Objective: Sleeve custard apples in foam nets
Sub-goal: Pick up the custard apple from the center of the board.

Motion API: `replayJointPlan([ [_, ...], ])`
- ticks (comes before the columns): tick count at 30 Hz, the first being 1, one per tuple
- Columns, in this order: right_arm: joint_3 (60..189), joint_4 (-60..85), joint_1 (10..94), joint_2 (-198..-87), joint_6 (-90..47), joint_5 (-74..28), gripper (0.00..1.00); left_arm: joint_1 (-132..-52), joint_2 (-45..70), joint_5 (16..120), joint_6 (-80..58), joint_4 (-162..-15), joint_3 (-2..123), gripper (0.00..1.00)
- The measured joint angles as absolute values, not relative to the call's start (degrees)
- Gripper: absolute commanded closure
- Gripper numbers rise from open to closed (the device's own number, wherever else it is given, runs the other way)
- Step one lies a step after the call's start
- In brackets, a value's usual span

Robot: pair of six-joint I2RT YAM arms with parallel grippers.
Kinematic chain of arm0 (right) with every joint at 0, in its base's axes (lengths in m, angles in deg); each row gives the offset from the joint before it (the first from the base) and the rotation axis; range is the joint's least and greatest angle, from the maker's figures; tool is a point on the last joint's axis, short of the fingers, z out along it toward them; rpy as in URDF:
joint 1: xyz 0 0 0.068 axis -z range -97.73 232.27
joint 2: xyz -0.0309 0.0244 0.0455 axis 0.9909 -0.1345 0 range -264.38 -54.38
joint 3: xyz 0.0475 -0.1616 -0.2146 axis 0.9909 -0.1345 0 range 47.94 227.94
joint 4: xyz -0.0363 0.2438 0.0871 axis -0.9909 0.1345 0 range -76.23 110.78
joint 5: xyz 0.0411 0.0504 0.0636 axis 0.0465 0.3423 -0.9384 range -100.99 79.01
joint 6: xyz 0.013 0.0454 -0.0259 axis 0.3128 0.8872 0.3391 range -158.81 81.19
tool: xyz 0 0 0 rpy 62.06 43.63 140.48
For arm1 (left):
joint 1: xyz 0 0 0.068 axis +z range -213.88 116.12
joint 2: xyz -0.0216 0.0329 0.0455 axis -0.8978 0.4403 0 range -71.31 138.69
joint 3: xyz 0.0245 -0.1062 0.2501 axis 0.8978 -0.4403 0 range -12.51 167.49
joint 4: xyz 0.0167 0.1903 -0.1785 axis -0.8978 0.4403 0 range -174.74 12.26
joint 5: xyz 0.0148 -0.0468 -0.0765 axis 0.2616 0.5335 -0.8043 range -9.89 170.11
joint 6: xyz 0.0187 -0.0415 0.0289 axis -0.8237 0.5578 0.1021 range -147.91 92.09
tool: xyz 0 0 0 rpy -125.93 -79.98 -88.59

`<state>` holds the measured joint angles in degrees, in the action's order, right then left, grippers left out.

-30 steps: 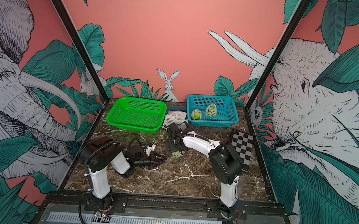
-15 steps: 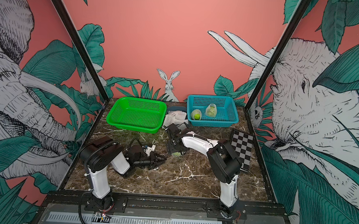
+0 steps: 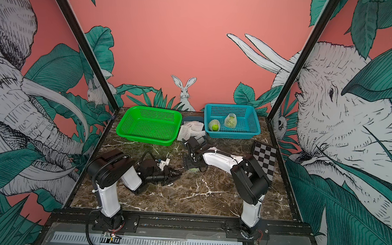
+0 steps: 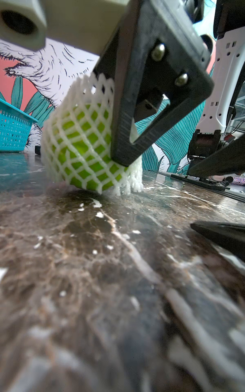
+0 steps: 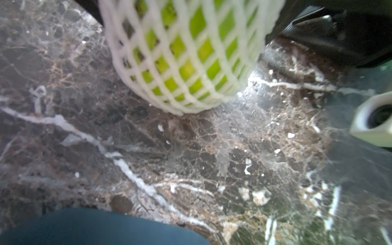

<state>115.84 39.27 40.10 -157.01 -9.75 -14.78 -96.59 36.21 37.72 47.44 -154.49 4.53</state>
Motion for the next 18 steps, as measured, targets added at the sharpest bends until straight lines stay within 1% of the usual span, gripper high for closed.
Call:
replayJointPlan([
  [3, 113.18, 36.21, 42.39, -153.36, -8.37, -17.99, 0.15, -96.59, 34.22, 37.7, 46.61, -151.56, 4.92, 0.62],
  [6, 111.01, 32.06, 44.75, -149.71, -6.87, -21.36, 0.15, -96.59, 29.72, 37.72, 44.21, -145.44, 6.83, 0.61],
  [14, 106.68, 23.91, 49.85, -141.05, -2.89, -29.08, 0.14, -96.56, 12.89, 39.44, 32.82, -119.76, 17.27, 0.59],
  [16, 106.49, 22.68, 50.83, -139.68, -1.91, -30.41, 0.14, -96.56, 10.07, 40.43, 30.02, -113.58, 20.33, 0.56],
  [17, 106.49, 22.16, 51.29, -139.13, -1.64, -31.04, 0.14, -96.56, 8.93, 41.0, 28.58, -110.47, 21.88, 0.52],
  [18, 106.49, 21.7, 51.7, -138.71, -1.42, -31.48, 0.14, -96.56, 7.82, 41.78, 27.18, -107.63, 23.31, 0.45],
])
